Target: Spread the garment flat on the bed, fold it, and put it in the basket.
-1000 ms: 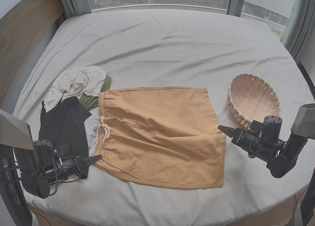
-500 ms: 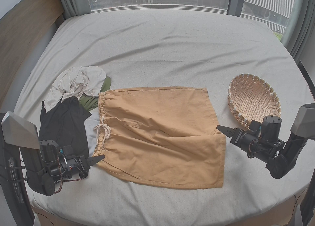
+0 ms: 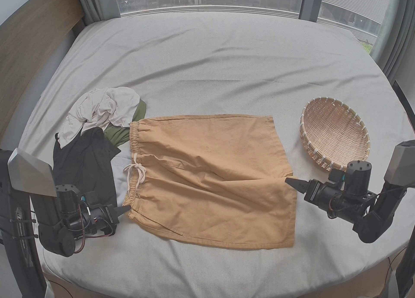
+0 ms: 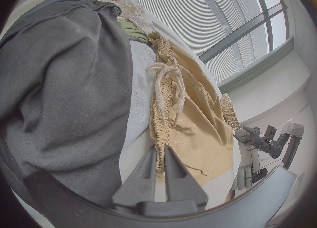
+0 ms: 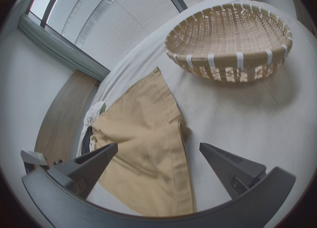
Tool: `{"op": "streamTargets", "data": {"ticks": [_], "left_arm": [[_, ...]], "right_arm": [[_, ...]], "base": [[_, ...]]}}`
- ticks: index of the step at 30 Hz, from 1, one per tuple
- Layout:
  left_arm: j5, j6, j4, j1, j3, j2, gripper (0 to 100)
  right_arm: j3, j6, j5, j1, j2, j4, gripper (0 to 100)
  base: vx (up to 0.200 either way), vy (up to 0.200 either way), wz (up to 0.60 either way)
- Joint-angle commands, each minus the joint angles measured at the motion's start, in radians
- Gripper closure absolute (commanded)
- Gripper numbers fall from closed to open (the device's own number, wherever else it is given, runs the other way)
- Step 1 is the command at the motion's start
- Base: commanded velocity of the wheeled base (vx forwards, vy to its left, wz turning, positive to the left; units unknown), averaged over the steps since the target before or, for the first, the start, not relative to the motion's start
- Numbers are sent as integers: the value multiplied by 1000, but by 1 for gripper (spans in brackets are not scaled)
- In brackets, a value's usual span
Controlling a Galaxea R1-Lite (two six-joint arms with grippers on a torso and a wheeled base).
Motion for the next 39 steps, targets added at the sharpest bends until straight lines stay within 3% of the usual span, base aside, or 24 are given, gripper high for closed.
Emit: {"op": "streamTargets", "data": {"ticks": [1, 9, 16, 32, 33, 39], "left_arm": [[-6, -3, -8, 16, 39, -31, 100], [-4, 5, -10, 10, 43, -32, 100], [-4, 11, -10, 8, 43, -31, 100], [2, 14, -10, 4, 37, -34, 100], [2, 14, -11, 5, 37, -34, 100], [5, 14, -11, 4, 42, -34, 100]], "right_arm": [[102, -47, 4, 29, 0, 0, 0], [188, -64, 2, 77, 95, -15, 0], [243, -64, -5, 127, 282, -230, 0], [240, -58, -13, 130, 301, -225, 0], [237, -57, -13, 132, 301, -225, 100], [206, -50, -13, 130, 295, -224, 100]], "base": [[0, 0, 0], [0, 0, 0], [0, 0, 0], [0, 0, 0], [0, 0, 0], [0, 0, 0]]}}
